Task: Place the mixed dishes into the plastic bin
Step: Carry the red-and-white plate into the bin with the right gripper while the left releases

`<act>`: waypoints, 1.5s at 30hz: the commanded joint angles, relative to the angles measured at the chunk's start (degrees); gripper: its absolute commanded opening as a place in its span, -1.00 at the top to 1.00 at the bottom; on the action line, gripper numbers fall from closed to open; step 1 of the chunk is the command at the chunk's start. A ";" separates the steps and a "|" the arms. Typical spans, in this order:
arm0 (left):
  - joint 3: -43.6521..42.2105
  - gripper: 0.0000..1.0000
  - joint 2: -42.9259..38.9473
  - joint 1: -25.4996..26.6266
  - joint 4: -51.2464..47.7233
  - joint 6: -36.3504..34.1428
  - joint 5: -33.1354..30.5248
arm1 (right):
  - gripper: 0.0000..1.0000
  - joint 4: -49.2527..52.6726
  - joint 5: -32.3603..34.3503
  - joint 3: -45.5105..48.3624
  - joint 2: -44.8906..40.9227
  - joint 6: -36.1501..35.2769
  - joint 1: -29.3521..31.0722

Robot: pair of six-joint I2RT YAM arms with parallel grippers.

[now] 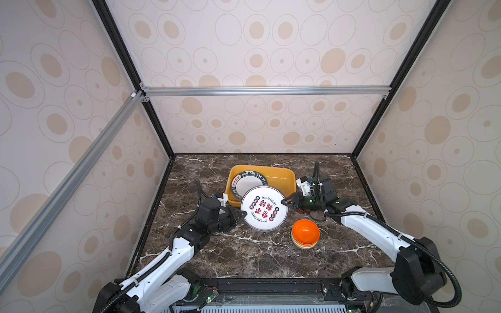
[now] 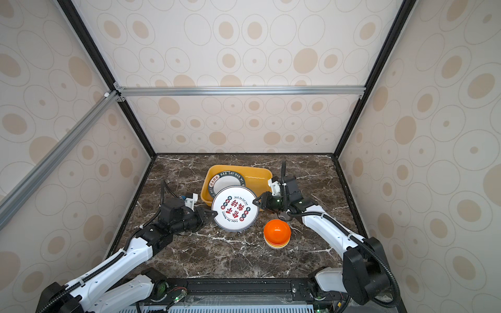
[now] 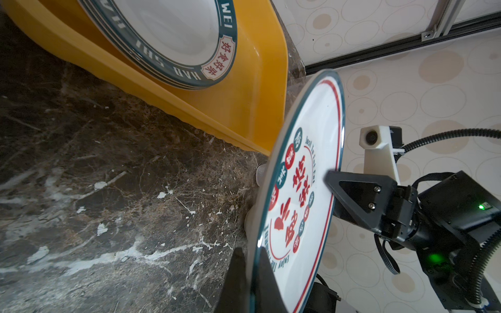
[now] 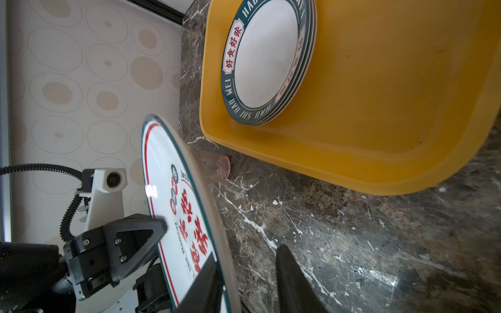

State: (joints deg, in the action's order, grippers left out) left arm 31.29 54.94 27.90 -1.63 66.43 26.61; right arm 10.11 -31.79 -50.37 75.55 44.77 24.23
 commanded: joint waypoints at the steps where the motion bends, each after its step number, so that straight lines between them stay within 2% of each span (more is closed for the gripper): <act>1: 3.54 1.00 0.32 -0.66 5.57 0.26 2.36 | 0.43 -2.23 -1.32 0.78 0.02 0.53 -0.50; 10: 4.77 0.97 2.71 -1.20 7.20 0.63 2.40 | 0.88 -3.60 -1.16 0.45 0.69 -0.06 -0.43; 13: 5.24 0.81 3.53 -1.62 7.19 0.29 2.35 | 0.93 -3.19 -0.31 -0.41 0.84 -0.61 -0.46; 15: 5.59 0.58 4.02 -1.94 7.06 0.09 2.39 | 0.96 -2.32 0.44 -1.49 1.13 -1.18 -0.42; 22: 6.43 0.00 4.25 -3.10 5.30 -0.97 1.55 | 0.99 -2.02 2.40 -5.08 3.29 -1.71 -0.51; 39: 6.05 -0.32 -4.65 -4.57 -5.36 -5.02 -5.26 | 0.99 -0.20 7.36 -18.31 17.01 0.39 -0.99; 45: 5.58 -0.34 -6.67 -4.61 -7.28 -5.54 -6.20 | 0.99 0.50 8.62 -23.46 23.00 1.05 -0.97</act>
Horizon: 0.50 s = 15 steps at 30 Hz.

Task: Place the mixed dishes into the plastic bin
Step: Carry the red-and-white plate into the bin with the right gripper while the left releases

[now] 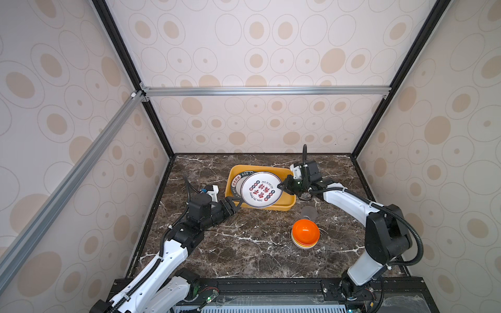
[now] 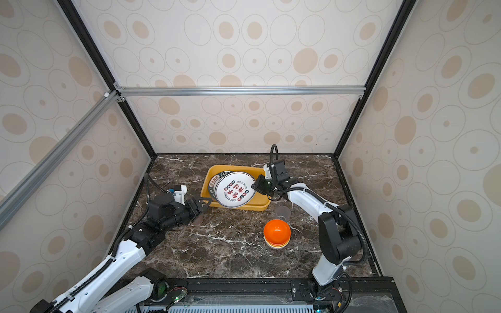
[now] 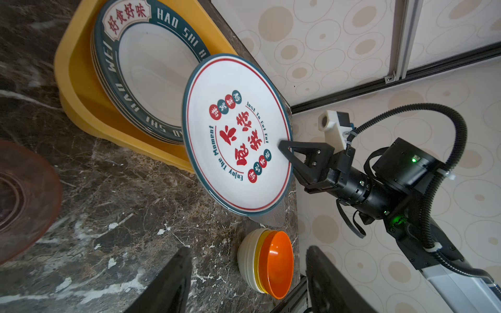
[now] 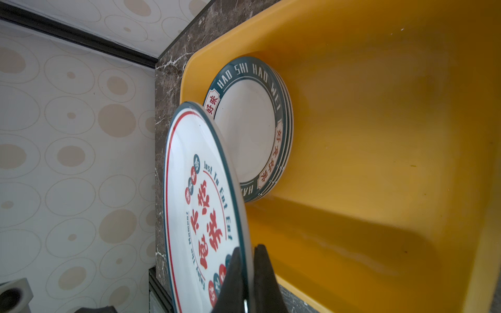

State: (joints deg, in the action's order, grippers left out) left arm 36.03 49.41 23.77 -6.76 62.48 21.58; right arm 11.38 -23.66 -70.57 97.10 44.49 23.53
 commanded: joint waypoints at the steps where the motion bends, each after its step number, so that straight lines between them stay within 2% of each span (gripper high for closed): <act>1: 0.65 -0.34 -1.31 -0.48 -2.16 -1.49 -1.18 | 0.99 -0.66 0.70 -4.00 2.31 1.45 -0.29; 15: -2.14 -0.34 -3.57 -0.57 -2.02 0.10 -1.18 | 0.99 0.57 3.50 -12.33 12.05 2.93 0.81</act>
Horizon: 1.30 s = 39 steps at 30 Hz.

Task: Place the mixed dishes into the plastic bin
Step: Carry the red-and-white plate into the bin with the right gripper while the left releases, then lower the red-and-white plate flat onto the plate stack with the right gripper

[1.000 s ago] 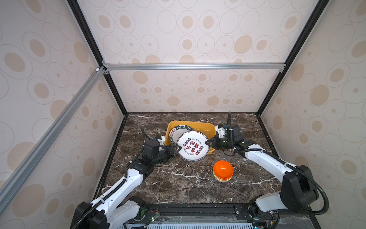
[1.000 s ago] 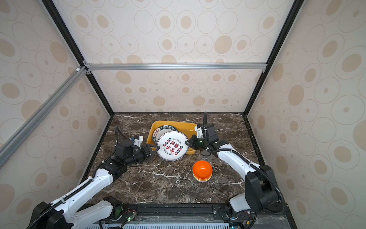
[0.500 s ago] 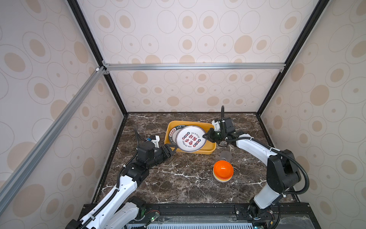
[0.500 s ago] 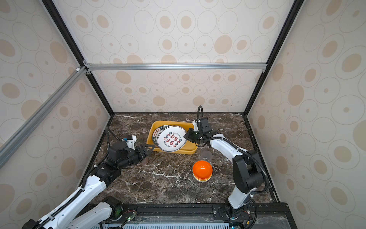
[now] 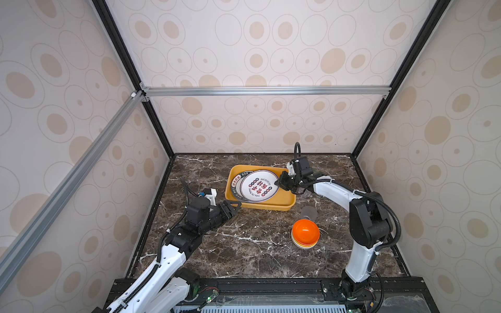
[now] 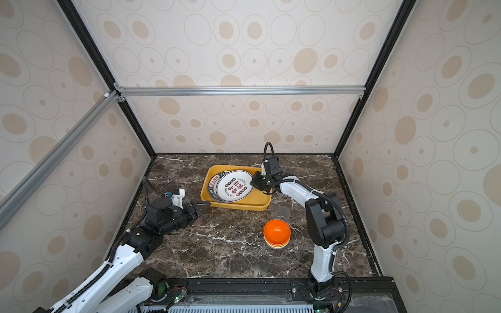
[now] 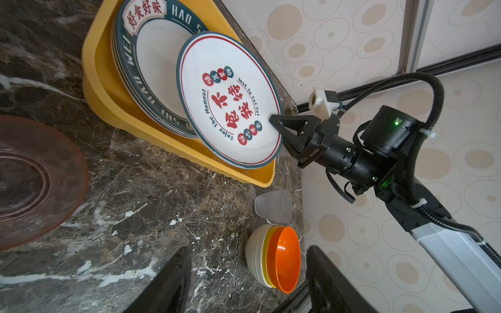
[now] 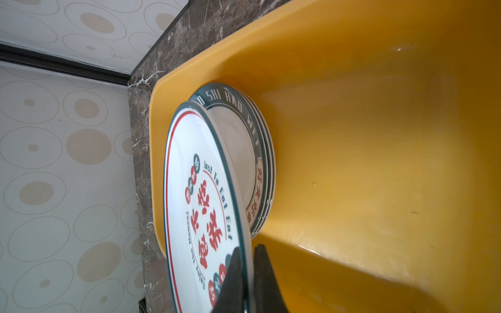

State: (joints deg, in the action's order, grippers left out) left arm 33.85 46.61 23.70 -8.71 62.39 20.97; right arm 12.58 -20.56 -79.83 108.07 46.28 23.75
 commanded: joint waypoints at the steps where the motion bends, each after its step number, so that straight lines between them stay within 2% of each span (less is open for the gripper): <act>1: 0.07 -0.34 -0.79 -0.52 -0.15 0.25 -0.51 | 0.99 -0.54 0.81 -3.54 1.63 1.08 0.81; 16: -0.36 -0.34 -0.81 -0.66 -0.20 0.14 -0.35 | 0.99 -0.25 1.70 -8.99 8.00 1.53 2.17; 39: -1.44 -0.34 -0.53 -0.93 0.52 0.63 -0.11 | 0.95 -2.91 1.87 -9.59 11.68 2.04 2.31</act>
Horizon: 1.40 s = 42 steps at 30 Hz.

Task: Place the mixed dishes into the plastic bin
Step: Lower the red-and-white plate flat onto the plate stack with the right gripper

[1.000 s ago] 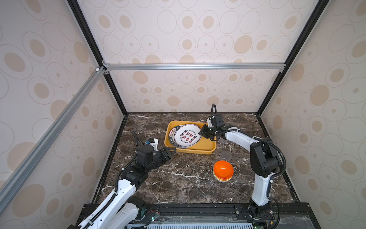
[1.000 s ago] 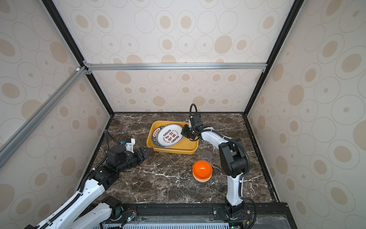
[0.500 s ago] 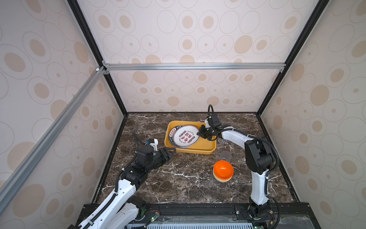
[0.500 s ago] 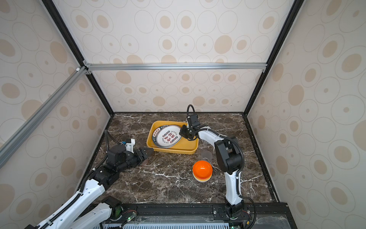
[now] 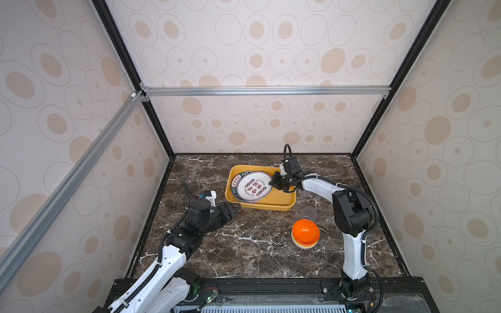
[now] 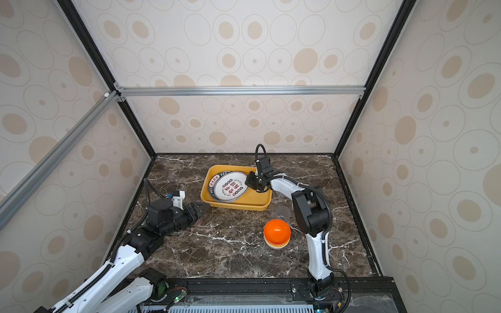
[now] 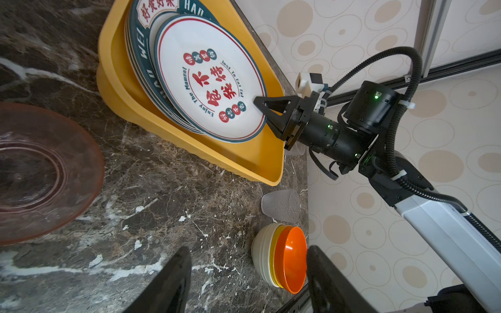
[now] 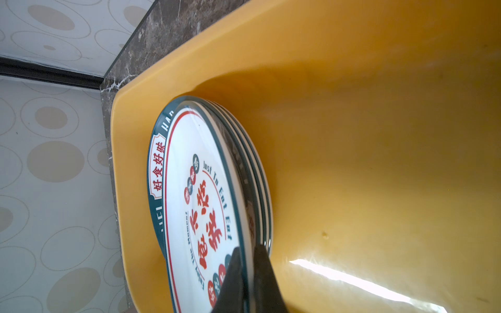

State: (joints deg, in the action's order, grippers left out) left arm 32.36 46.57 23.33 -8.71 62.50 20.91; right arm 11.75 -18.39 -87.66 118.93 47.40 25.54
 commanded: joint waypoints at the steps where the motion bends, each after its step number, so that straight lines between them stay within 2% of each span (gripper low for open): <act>1: -0.03 -0.34 -0.49 -0.49 0.53 0.52 -0.07 | 0.94 -2.33 -0.21 -1.81 0.89 0.94 0.48; 6: -0.56 -0.34 -0.67 -0.64 0.69 0.76 0.03 | 0.91 -2.74 0.62 -1.80 1.65 0.81 0.58; 17: -1.51 -0.34 -0.99 -0.62 1.55 1.40 0.40 | 0.60 -0.73 1.76 -2.60 3.51 0.69 0.60; 25: -1.89 -0.34 -1.21 -0.62 1.73 1.66 0.54 | 0.52 1.66 2.25 -3.86 4.40 -0.02 0.73; 42: -2.65 -0.34 -1.83 -0.66 2.03 2.23 0.64 | 0.48 5.28 2.15 -8.45 7.06 -1.06 1.78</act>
State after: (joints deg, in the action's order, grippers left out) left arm 29.78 45.47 23.14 -8.19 63.72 21.37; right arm 15.46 -16.67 -94.21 124.79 46.87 26.72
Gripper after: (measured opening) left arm 0.671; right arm 0.256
